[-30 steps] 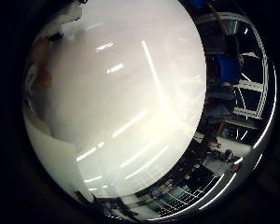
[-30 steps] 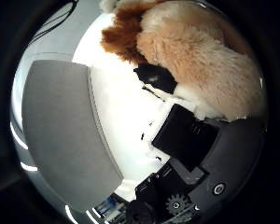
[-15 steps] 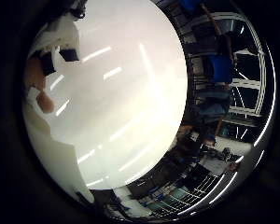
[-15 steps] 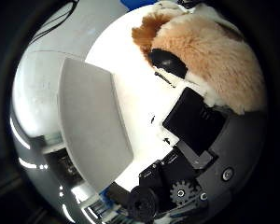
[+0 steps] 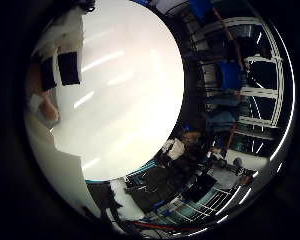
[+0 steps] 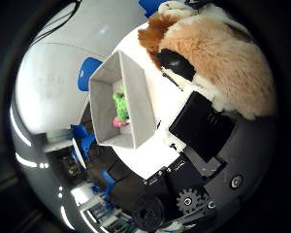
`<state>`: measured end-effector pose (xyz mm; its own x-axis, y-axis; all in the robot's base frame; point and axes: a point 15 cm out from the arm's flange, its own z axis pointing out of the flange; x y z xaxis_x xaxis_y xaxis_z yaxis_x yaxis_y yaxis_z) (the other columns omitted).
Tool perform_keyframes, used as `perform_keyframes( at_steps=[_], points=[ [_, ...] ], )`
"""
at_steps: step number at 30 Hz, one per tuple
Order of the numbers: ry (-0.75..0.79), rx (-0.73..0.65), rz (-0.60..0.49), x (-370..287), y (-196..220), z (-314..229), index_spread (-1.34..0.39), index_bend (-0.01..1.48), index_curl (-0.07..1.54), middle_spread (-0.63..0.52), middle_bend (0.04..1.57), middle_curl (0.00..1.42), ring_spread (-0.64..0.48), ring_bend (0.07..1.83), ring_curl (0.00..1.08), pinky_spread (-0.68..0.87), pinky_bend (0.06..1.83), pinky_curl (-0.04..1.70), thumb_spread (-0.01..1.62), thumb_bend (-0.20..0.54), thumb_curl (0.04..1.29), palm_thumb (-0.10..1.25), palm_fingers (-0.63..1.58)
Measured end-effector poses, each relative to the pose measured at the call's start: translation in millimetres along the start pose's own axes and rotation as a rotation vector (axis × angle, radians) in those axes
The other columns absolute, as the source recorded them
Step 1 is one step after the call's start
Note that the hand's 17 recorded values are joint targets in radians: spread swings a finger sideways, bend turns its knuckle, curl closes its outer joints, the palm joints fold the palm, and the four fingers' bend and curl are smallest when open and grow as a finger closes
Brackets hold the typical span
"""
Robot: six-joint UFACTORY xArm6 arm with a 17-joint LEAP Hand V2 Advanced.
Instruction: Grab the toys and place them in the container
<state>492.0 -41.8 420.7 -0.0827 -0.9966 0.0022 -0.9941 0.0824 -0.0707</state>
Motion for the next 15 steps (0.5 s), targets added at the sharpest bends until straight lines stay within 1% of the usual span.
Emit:
perform_keyframes(
  at_steps=[7, 10, 15],
  points=[
    [-0.086, 0.087, -0.104, -70.6, 17.0, -45.7, -0.21, 1.08, 0.82, -0.11, 1.42, 0.71, -0.26, 1.30, 0.84, -0.20, 1.21, 1.05, 1.10, -0.011, 0.61, 1.01, 1.08],
    [-0.103, 0.108, -0.157, -104.4, 23.6, -55.0, -0.21, 1.09, 0.82, -0.12, 1.41, 0.71, -0.26, 1.29, 0.85, -0.20, 1.19, 1.07, 1.10, -0.013, 0.62, 1.01, 1.09],
    [-0.130, 0.150, -0.215, -159.3, 28.8, -63.7, -0.21, 1.08, 0.82, -0.12, 1.41, 0.70, -0.26, 1.28, 0.87, -0.21, 1.16, 1.11, 1.08, -0.014, 0.62, 1.02, 1.10]
  ],
)
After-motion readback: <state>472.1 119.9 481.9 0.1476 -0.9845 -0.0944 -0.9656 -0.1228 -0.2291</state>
